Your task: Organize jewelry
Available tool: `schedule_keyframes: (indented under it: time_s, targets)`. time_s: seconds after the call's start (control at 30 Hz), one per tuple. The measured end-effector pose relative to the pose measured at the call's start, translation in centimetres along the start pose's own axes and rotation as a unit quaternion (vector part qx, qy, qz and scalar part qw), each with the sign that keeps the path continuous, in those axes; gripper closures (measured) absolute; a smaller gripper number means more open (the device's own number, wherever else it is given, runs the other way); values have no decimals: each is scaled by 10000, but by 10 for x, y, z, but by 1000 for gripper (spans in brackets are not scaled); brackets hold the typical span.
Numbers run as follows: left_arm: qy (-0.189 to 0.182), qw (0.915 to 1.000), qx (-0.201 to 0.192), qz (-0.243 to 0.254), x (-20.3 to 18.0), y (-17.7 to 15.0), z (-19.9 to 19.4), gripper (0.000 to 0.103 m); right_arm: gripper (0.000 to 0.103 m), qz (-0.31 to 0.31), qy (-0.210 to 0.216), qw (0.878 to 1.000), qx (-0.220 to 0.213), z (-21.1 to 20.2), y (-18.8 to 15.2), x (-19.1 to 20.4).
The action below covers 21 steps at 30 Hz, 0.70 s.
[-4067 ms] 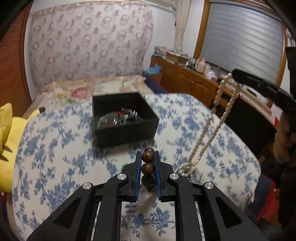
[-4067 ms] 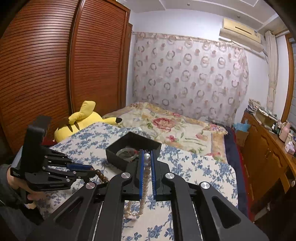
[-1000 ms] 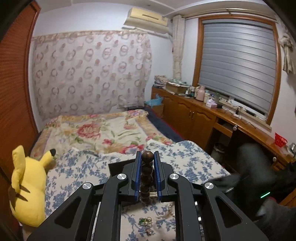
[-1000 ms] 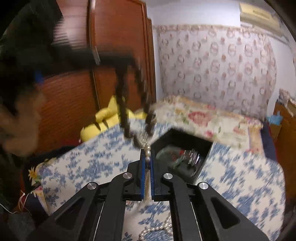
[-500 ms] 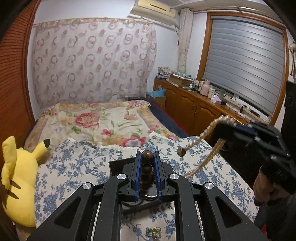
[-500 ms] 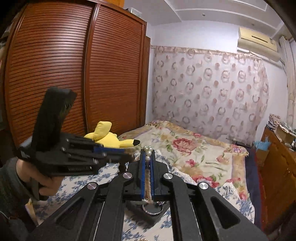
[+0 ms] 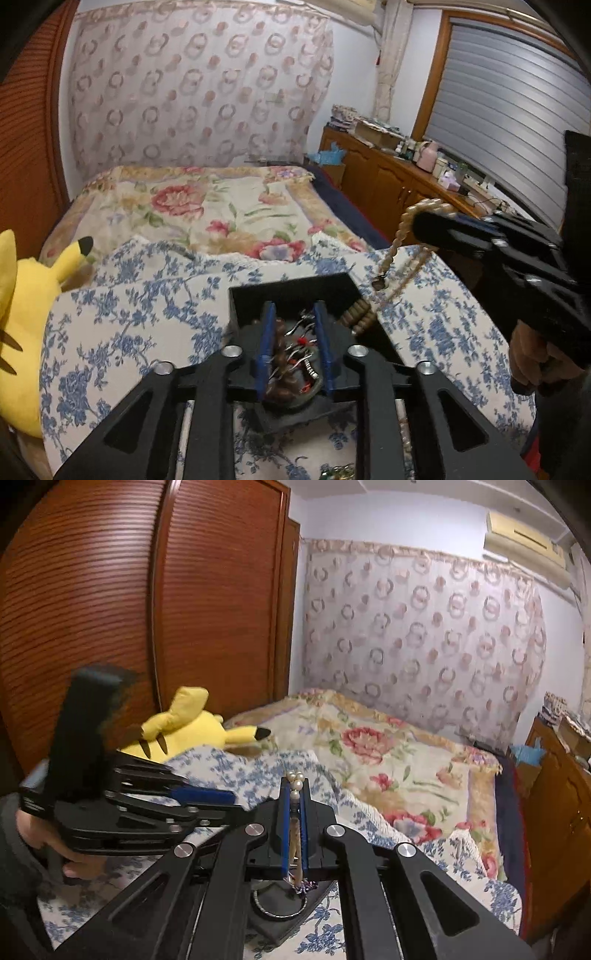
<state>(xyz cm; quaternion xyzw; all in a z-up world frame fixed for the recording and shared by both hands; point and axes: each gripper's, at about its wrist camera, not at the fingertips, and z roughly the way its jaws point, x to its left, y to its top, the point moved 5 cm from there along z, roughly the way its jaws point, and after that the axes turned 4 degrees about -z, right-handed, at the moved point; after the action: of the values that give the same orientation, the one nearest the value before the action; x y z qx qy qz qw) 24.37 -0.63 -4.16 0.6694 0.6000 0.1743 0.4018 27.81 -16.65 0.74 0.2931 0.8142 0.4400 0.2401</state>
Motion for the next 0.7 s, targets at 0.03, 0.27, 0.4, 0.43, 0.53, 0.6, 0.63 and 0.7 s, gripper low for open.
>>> schedule_keyframes:
  time_s: [0.03, 0.27, 0.4, 0.43, 0.53, 0.6, 0.63, 0.7]
  targets:
    - [32, 10000, -7, -2, 2, -1, -1, 76, 98, 2, -11, 10000, 66, 7, -3, -1]
    - [202, 9998, 16, 88, 9, -20, -11, 64, 96, 22, -61, 9984, 565, 43, -28, -6]
    - [239, 9996, 59, 121, 8, -36, -17, 63, 65, 23, -119, 9974, 713, 40, -40, -7]
    - [213, 9997, 96, 108, 8, -42, -19, 63, 65, 45, -113, 9973, 719, 38, -42, -8]
    - [208, 9995, 186, 148, 5, -56, -22, 63, 65, 170, -167, 9969, 749, 24, -53, -8]
    - [210, 9993, 258, 193, 4, -67, -25, 62, 65, 270, -149, 9969, 721, 9, -64, -4]
    - [220, 9992, 292, 187, 3, -73, -27, 62, 65, 303, -139, 9968, 720, 3, -69, -2]
    - [195, 9988, 413, 159, 1, -87, -29, 62, 66, 406, -108, 9962, 768, -11, -84, 5]
